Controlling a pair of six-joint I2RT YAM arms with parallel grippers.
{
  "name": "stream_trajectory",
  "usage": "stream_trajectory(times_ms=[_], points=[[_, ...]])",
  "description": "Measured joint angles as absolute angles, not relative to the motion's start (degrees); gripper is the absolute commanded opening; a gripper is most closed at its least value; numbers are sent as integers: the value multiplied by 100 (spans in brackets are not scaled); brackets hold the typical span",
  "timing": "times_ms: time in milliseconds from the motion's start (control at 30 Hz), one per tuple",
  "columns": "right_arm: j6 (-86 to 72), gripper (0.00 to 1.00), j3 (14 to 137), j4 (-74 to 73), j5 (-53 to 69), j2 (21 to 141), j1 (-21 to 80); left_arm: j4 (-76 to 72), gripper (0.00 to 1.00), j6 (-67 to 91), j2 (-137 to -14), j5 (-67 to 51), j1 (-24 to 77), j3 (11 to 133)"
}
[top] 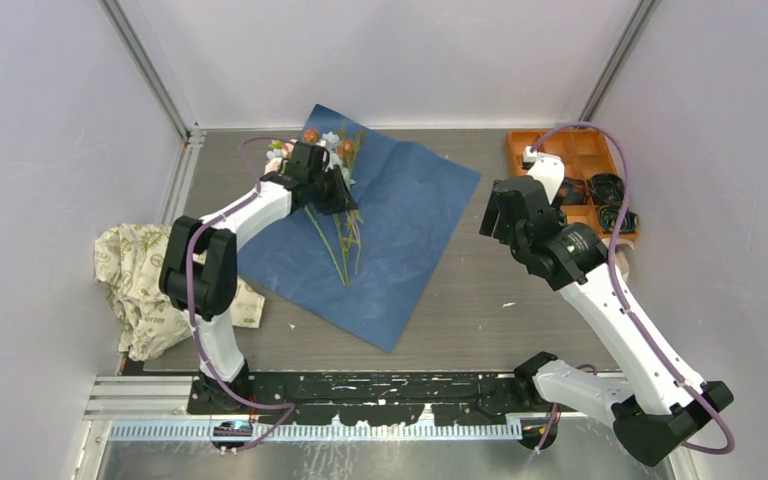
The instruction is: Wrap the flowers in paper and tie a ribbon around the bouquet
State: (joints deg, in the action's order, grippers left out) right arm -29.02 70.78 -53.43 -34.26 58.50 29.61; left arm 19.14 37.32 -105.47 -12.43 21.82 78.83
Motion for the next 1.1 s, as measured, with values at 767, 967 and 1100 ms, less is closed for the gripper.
stream_trajectory(times_ms=[767,967,1100], points=[[-3140,56,7019,-3409,-705,8523,3271,2206,48,3588,-9115,-270,1599,7269],[-3223,57,8276,-2963,-502,10626,3509,2211,45,3489,-9929,-121,1332,7013],[-3148,57,9076,-2919,-534,11607,3518,2185,44,3406,-10370,-51,1343,7013]])
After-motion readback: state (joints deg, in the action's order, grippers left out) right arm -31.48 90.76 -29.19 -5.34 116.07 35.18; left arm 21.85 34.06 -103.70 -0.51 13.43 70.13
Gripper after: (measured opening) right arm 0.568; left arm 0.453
